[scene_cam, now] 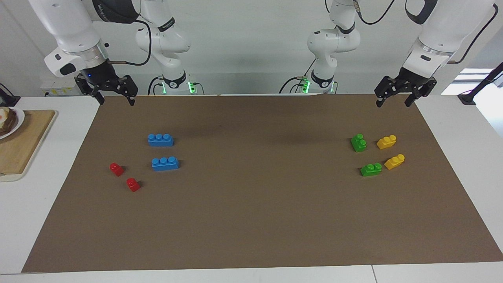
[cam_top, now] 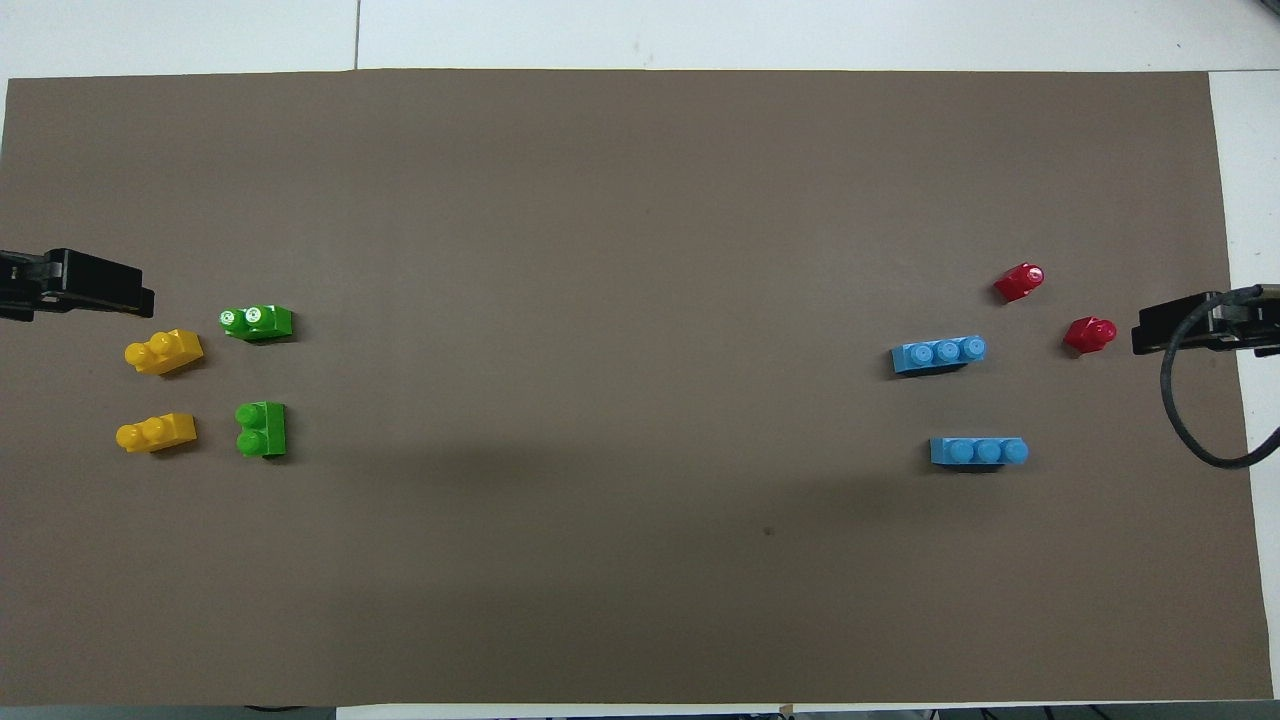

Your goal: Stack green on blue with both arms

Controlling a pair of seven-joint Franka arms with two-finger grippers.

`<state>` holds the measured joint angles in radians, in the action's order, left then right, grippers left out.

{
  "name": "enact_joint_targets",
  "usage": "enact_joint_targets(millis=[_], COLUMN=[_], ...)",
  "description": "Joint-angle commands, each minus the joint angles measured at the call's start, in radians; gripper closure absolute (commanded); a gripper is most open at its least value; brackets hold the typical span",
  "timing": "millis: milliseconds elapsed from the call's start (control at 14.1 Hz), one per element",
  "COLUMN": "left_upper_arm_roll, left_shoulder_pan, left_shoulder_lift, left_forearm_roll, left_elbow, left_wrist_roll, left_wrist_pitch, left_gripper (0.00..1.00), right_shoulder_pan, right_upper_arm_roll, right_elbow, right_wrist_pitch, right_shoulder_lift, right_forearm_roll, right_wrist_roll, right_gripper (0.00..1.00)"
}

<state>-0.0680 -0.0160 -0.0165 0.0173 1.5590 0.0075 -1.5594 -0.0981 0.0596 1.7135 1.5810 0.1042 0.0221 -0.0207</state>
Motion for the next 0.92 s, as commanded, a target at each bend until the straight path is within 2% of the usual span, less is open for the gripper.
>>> enact_joint_targets(millis=[0,354,637,778,849], left_upper_arm_roll=[-0.001,-0.003,0.003,0.005,0.008], left_shoulder_pan=[-0.004,-0.002,-0.005,-0.019,-0.037], left_shoulder_lift=[-0.010,-0.011,-0.029,-0.057,-0.071], left_forearm_roll=[0.012,0.012,0.012,0.010,0.009], left_elbow=[0.015,0.016,0.059,0.111,0.145], left_wrist_roll=[-0.001,-0.001,-0.001,0.005,0.006], left_wrist_pitch=[-0.016,-0.011,-0.013,-0.062,-0.105], left_gripper=[0.00,0.00,0.00,0.00,0.00], right_shoulder_pan=[-0.003,-0.005,-0.005,-0.009,-0.028], right_upper_arm_roll=[0.002,0.002,0.002,-0.001,0.000], right_elbow=[-0.003,-0.003,-0.003,-0.003,-0.002], right_wrist_pitch=[-0.015,-0.015,-0.015,-0.010,-0.009], right_shoulder_lift=[-0.001,-0.001,-0.001,-0.003,-0.003], right_forearm_roll=[0.001,0.001,0.001,-0.031,-0.074], right_wrist_roll=[-0.019,-0.016,-0.022,-0.120,-0.230], right_gripper=[0.00,0.00,0.00,0.02,0.02])
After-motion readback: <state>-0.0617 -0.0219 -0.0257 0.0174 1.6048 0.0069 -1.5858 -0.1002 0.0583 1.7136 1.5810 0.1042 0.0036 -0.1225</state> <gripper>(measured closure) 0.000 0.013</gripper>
